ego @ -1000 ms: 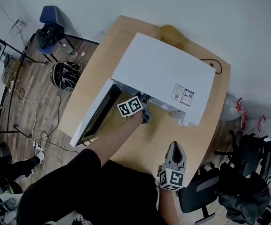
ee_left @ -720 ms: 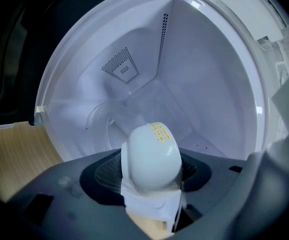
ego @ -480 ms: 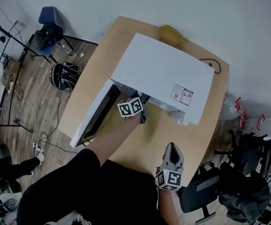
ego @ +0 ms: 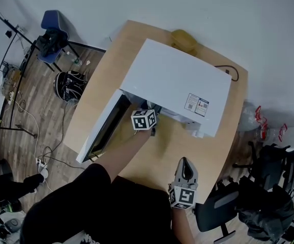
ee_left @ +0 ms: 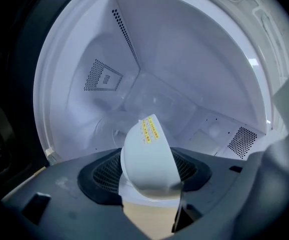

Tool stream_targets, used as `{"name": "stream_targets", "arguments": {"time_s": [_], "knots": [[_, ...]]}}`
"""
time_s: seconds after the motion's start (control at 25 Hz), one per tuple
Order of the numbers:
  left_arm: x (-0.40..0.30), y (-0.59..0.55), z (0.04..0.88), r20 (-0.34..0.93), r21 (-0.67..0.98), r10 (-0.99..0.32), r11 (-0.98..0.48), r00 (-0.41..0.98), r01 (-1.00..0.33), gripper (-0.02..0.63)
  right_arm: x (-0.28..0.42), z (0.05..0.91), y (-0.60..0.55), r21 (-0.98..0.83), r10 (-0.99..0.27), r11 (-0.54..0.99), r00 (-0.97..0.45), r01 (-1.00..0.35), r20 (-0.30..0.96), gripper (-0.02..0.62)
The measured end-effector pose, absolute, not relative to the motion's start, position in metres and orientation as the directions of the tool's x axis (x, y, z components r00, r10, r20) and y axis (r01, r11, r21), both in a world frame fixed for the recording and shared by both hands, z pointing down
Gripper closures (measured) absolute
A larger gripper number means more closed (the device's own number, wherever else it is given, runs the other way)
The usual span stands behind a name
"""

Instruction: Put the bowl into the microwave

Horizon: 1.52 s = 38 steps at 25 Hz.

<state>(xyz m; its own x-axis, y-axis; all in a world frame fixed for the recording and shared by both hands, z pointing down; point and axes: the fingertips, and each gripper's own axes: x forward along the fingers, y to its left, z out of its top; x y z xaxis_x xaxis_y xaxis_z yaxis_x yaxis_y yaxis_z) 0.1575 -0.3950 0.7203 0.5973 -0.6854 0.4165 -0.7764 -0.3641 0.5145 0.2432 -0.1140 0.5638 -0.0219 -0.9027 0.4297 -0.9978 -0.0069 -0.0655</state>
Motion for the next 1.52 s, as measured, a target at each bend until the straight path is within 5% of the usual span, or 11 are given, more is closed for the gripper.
{"name": "stream_targets", "arguments": {"time_s": [1.04, 1.28, 1.52], "knots": [[0.167, -0.408, 0.706, 0.385, 0.352, -0.655, -0.547, 0.650, -0.760, 0.242, 0.225, 0.549, -0.125, -0.065, -0.910, 0.021, -0.046, -0.998, 0.411, 0.535], [0.143, -0.396, 0.703, 0.364, 0.467, -0.694, -0.442, 0.622, -0.766, 0.242, 0.229, 0.541, -0.129, -0.052, -0.923, -0.013, -0.008, -0.999, 0.385, 0.535], [0.148, -0.370, 0.698, 0.356, 0.447, -0.650, -0.513, 0.672, -0.733, 0.242, 0.229, 0.536, -0.129, -0.042, -0.928, -0.028, 0.010, -0.999, 0.372, 0.535]]}}
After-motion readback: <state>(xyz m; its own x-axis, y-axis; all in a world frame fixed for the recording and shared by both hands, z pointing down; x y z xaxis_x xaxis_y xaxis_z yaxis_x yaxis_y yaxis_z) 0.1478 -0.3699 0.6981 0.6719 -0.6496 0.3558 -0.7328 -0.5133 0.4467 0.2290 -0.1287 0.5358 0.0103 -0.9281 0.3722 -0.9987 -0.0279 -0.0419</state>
